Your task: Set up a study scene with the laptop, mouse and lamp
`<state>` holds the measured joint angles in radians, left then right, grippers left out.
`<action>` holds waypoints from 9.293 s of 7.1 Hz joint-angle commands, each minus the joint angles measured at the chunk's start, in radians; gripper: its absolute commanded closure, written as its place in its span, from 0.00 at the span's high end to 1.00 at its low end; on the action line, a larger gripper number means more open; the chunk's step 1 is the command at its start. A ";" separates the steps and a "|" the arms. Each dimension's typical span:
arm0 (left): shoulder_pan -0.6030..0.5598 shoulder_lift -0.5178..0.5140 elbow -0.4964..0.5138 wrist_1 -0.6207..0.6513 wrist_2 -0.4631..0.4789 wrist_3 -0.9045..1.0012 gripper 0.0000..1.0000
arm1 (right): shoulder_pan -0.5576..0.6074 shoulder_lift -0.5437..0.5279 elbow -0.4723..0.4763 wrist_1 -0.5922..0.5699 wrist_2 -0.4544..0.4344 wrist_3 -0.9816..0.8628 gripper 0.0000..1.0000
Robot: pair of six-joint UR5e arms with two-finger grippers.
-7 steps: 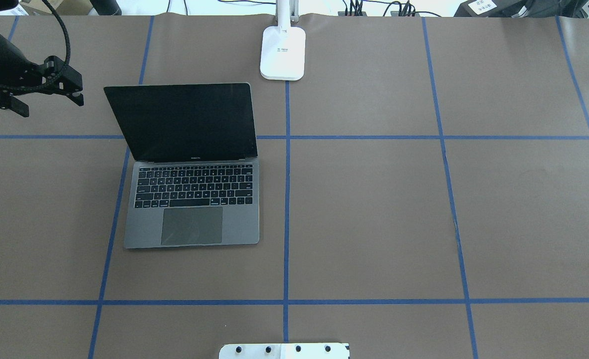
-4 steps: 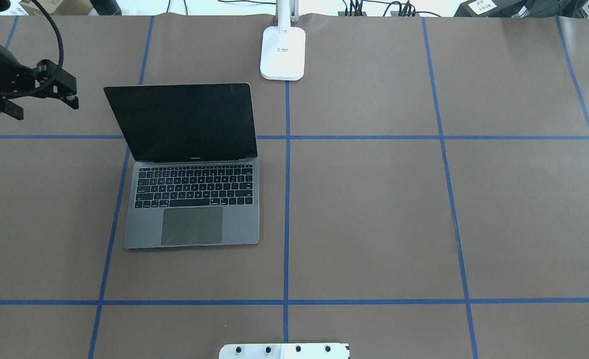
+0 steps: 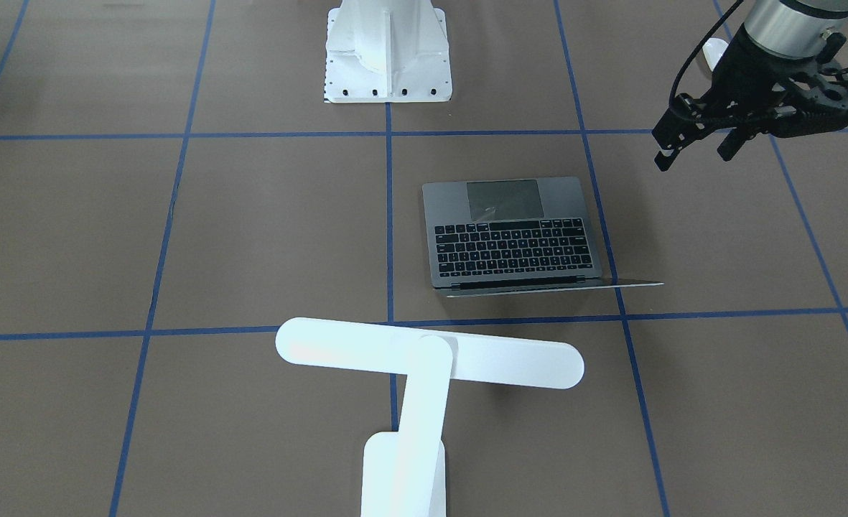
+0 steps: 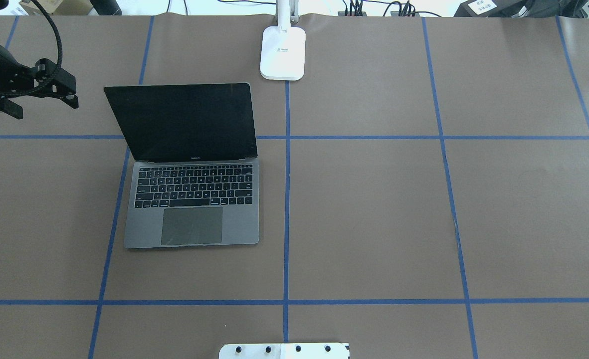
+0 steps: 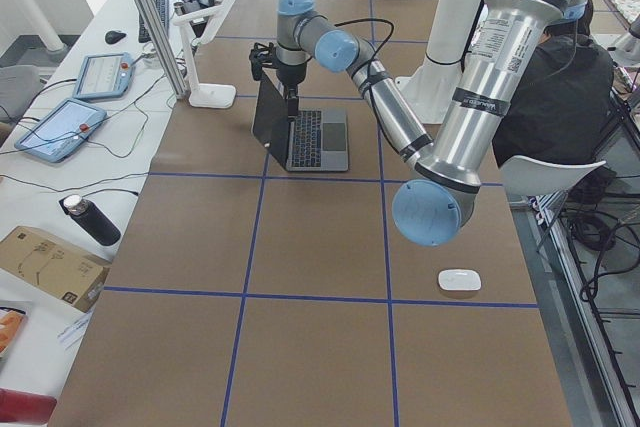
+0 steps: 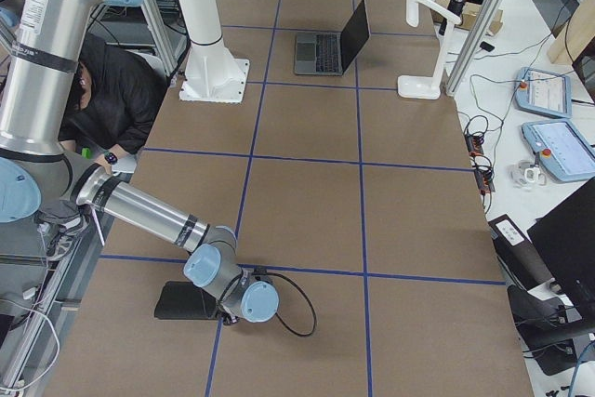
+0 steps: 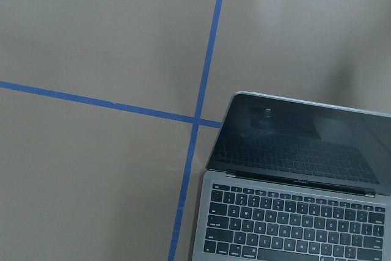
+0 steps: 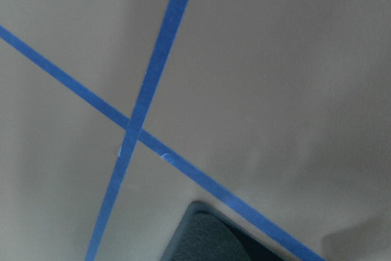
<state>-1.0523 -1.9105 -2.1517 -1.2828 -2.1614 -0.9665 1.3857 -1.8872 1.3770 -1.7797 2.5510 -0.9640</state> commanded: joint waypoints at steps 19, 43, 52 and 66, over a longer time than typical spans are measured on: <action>0.005 0.002 -0.001 0.000 0.000 -0.002 1.00 | 0.019 0.120 0.667 -0.892 0.103 0.069 0.00; -0.003 0.430 0.093 -0.277 -0.009 0.388 1.00 | -0.548 0.884 0.061 0.236 0.112 1.748 0.00; -0.003 0.423 0.133 -0.316 -0.011 0.387 1.00 | -0.626 1.066 -0.101 0.382 -0.017 1.754 0.00; -0.003 0.416 0.151 -0.316 -0.011 0.390 1.00 | -0.724 1.108 -0.170 0.611 -0.186 1.984 0.00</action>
<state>-1.0554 -1.4928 -2.0013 -1.5984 -2.1721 -0.5774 0.6709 -0.7790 1.2072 -1.1728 2.3840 1.0203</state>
